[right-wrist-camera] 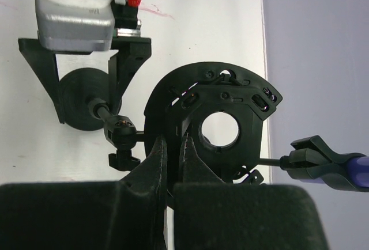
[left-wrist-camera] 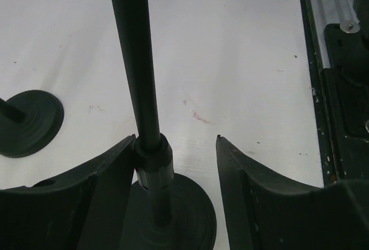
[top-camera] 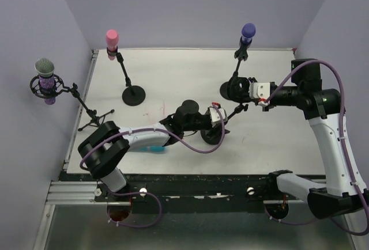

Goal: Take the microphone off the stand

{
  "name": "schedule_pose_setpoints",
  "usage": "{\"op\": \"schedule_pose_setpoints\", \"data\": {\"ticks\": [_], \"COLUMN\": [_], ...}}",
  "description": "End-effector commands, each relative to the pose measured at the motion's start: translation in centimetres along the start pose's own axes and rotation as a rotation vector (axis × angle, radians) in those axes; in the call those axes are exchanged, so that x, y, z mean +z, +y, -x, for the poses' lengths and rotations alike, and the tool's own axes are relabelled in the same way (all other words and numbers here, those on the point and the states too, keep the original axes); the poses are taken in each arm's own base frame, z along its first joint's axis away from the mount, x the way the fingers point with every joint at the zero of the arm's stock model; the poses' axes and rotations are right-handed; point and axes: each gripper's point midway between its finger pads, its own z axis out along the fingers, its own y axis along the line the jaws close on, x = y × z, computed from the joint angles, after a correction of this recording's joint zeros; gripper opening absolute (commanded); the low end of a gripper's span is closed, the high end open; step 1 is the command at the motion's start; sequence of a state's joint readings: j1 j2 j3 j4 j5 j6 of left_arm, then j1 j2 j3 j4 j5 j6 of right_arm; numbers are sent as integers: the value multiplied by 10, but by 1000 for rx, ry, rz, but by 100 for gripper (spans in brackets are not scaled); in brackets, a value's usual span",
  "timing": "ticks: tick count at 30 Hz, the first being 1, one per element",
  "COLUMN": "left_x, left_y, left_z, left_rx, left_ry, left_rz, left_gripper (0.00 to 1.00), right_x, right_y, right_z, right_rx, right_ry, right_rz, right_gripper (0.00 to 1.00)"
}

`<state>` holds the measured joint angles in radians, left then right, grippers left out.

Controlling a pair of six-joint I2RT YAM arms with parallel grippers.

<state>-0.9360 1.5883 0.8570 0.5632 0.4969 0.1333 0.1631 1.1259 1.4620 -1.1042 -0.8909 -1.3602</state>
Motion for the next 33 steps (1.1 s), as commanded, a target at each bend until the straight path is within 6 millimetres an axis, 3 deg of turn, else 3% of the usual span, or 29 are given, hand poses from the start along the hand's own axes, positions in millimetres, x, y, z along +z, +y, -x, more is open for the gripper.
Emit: {"op": "schedule_pose_setpoints", "data": {"ticks": [1, 8, 11, 12, 16, 18, 21, 23, 25, 28, 29, 30, 33], "left_x": [15, 15, 5, -1, -36, -48, -50, -49, -48, -50, -51, -52, -55], "left_y": [14, 15, 15, 18, 44, 59, 63, 57, 48, 35, 32, 30, 26], "left_z": [-1, -4, -9, -11, -24, -27, -27, -22, -20, -21, -23, -23, -25], "left_rx": [53, 55, 69, 77, 84, 64, 45, 39, 33, 24, 22, 24, 6], "left_ry": [-12, 3, 54, 74, 145, 166, 181, 161, 144, 130, 130, 125, 116], "left_rz": [32, 37, 51, 76, 310, 418, 449, 413, 357, 270, 246, 227, 169], "left_gripper": [61, 27, 3, 0, 0, 0, 0, 0, 0, 0, 0, 0, 0], "right_x": [-3, -1, 1, 2, 12, 26, 57, 70, 69, 55, 45, 39, 22], "right_y": [-10, -11, -31, -36, -51, -43, -7, 11, 12, -9, -16, -24, -29], "right_z": [15, 12, 9, 7, 18, 28, 48, 63, 73, 74, 79, 81, 87], "right_rx": [-63, -15, 208, 276, 553, 735, 1009, 1078, 1001, 777, 692, 640, 516], "right_ry": [-43, -42, -41, -37, -52, -41, 12, 37, 8, -29, -48, -56, -53], "right_rz": [-48, -68, -161, -176, -180, -111, 119, 238, 236, 92, 35, -18, -57], "right_gripper": [1, 1, 1, 1, 1, 1, 1, 1, 16, 63, 72, 78, 79]}}
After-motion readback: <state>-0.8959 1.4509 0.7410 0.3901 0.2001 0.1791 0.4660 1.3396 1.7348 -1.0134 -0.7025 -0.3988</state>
